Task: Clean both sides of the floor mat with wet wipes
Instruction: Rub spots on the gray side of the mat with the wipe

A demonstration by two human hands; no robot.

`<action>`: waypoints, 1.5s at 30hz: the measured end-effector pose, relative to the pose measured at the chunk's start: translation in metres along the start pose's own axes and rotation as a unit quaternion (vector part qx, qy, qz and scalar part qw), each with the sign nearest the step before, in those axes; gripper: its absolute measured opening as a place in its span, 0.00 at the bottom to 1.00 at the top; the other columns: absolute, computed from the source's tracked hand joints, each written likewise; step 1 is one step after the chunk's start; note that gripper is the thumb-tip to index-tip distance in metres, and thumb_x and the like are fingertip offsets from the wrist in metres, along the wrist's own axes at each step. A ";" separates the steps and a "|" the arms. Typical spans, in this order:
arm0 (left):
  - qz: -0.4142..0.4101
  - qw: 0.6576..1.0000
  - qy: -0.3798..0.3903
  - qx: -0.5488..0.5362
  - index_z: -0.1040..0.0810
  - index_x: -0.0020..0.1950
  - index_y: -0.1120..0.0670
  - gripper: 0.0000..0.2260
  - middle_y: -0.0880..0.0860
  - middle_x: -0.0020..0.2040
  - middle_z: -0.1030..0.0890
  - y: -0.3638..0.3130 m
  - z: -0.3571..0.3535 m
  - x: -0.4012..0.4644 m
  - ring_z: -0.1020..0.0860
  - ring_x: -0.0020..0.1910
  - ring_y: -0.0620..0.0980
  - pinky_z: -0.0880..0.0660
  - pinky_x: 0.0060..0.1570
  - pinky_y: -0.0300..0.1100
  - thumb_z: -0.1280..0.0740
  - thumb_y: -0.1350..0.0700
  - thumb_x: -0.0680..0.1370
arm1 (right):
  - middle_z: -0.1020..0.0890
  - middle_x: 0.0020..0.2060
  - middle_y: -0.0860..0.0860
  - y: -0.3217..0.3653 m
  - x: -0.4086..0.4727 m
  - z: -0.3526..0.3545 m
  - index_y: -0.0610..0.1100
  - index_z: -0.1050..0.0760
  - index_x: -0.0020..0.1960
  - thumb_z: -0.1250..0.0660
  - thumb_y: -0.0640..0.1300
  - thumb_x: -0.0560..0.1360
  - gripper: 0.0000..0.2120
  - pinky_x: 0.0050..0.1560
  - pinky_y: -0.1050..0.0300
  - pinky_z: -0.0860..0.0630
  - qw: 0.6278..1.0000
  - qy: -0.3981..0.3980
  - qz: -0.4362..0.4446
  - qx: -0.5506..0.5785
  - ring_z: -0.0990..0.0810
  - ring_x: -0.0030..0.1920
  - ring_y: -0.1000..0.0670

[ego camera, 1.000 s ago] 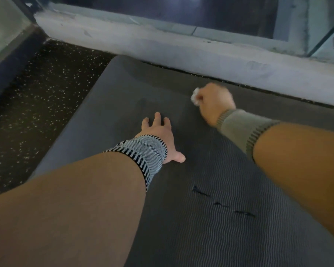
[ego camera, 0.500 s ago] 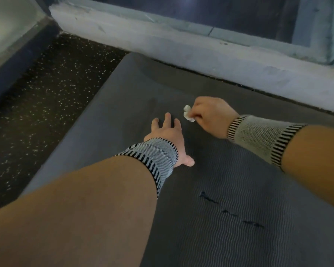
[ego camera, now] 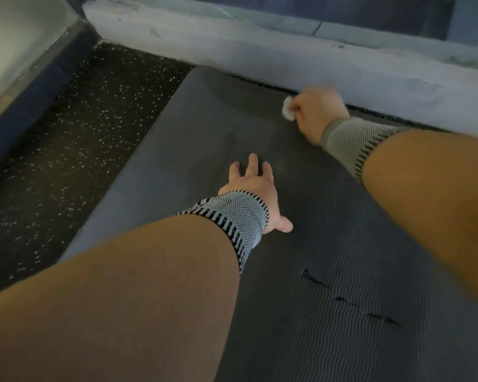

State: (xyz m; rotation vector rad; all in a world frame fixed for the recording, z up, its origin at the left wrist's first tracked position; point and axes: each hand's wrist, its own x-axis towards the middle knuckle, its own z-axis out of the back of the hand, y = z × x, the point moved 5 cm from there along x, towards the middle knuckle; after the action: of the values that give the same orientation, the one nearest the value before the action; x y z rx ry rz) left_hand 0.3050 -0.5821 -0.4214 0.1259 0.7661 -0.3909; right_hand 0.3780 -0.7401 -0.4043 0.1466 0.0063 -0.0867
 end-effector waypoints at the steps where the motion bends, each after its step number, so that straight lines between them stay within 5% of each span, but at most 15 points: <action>1: 0.000 1.000 -0.003 0.002 0.64 0.78 0.48 0.55 0.46 0.77 0.68 0.001 0.000 0.001 0.63 0.77 0.58 0.40 0.70 0.60 0.28 0.35 0.68 | 0.20 0.50 0.41 -0.009 0.008 0.000 0.41 0.20 0.52 0.39 0.34 0.75 0.11 0.47 0.51 0.27 0.998 -0.011 -0.057 0.009 0.22 0.48 0.40; 3: -0.003 1.000 -0.004 -0.003 0.63 0.79 0.48 0.55 0.46 0.78 0.67 0.001 0.000 0.001 0.63 0.77 0.58 0.40 0.70 0.60 0.27 0.35 0.68 | 0.20 0.47 0.44 0.001 0.004 -0.003 0.42 0.20 0.51 0.38 0.36 0.75 0.10 0.46 0.53 0.28 0.998 -0.019 -0.059 0.029 0.21 0.48 0.42; 8: -0.007 1.000 -0.015 -0.013 0.62 0.79 0.48 0.55 0.46 0.78 0.67 0.002 0.001 0.002 0.63 0.77 0.57 0.40 0.70 0.60 0.27 0.36 0.67 | 0.20 0.49 0.45 0.039 -0.046 -0.006 0.43 0.18 0.53 0.37 0.42 0.77 0.11 0.52 0.51 0.28 0.981 0.050 0.178 0.053 0.22 0.50 0.43; 13: -0.005 1.000 -0.006 -0.007 0.63 0.79 0.48 0.55 0.46 0.77 0.68 0.001 0.000 0.001 0.63 0.77 0.58 0.39 0.70 0.60 0.27 0.35 0.68 | 0.20 0.52 0.41 -0.022 0.014 0.006 0.41 0.20 0.51 0.40 0.36 0.77 0.10 0.53 0.50 0.25 0.996 0.000 -0.082 -0.036 0.22 0.53 0.39; 19: -0.013 1.000 -0.010 -0.017 0.62 0.79 0.49 0.54 0.47 0.78 0.67 0.002 0.001 0.001 0.62 0.77 0.58 0.40 0.70 0.60 0.27 0.36 0.68 | 0.21 0.53 0.43 0.047 -0.016 -0.011 0.42 0.20 0.57 0.39 0.40 0.77 0.12 0.55 0.51 0.29 0.986 0.027 0.162 0.011 0.24 0.54 0.41; 23: -0.010 1.000 -0.006 -0.006 0.63 0.79 0.49 0.55 0.47 0.78 0.67 0.001 0.000 0.002 0.63 0.77 0.59 0.39 0.69 0.61 0.27 0.35 0.68 | 0.21 0.53 0.41 -0.013 0.022 -0.002 0.41 0.21 0.53 0.39 0.34 0.75 0.11 0.46 0.53 0.29 0.995 0.001 -0.099 -0.011 0.23 0.50 0.41; 29: -0.012 1.000 -0.012 -0.013 0.62 0.79 0.48 0.54 0.47 0.78 0.67 0.002 0.000 0.003 0.63 0.77 0.59 0.39 0.70 0.61 0.27 0.36 0.68 | 0.20 0.52 0.45 0.038 -0.005 -0.009 0.45 0.19 0.56 0.38 0.40 0.76 0.12 0.55 0.51 0.27 0.988 0.026 0.150 0.020 0.22 0.53 0.42; 33: -0.011 1.000 -0.011 -0.009 0.63 0.79 0.48 0.54 0.47 0.78 0.67 0.002 -0.001 0.003 0.63 0.77 0.59 0.39 0.70 0.61 0.27 0.35 0.68 | 0.21 0.50 0.44 -0.017 0.022 -0.001 0.40 0.21 0.53 0.39 0.35 0.76 0.10 0.51 0.52 0.27 0.994 -0.013 -0.104 0.015 0.22 0.53 0.41; 35: -0.010 1.000 -0.013 -0.006 0.63 0.79 0.48 0.55 0.46 0.78 0.67 0.002 -0.001 0.003 0.63 0.77 0.59 0.39 0.70 0.61 0.27 0.35 0.68 | 0.21 0.51 0.43 -0.002 0.018 -0.005 0.40 0.21 0.54 0.38 0.38 0.77 0.10 0.52 0.52 0.26 0.997 -0.019 -0.071 0.014 0.22 0.52 0.42; 39: -0.010 1.000 -0.024 -0.012 0.61 0.79 0.48 0.55 0.46 0.78 0.66 0.003 -0.001 0.005 0.62 0.77 0.58 0.40 0.70 0.61 0.27 0.35 0.67 | 0.20 0.52 0.46 0.044 -0.022 -0.009 0.43 0.18 0.55 0.38 0.40 0.77 0.11 0.57 0.49 0.28 0.984 0.033 0.165 0.062 0.22 0.52 0.44; 45: -0.015 1.000 -0.022 0.011 0.62 0.79 0.49 0.55 0.47 0.78 0.66 0.003 -0.001 0.005 0.62 0.77 0.60 0.43 0.71 0.62 0.28 0.34 0.67 | 0.22 0.54 0.45 0.009 -0.006 -0.016 0.42 0.23 0.59 0.39 0.41 0.77 0.12 0.54 0.54 0.28 0.999 -0.011 -0.042 0.017 0.24 0.55 0.44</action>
State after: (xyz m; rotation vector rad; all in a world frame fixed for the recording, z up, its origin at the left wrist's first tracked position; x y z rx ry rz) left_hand 0.3088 -0.5806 -0.4256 0.1269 0.7219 -0.4303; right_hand 0.3732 -0.7285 -0.4193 0.1795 -0.0117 -0.1729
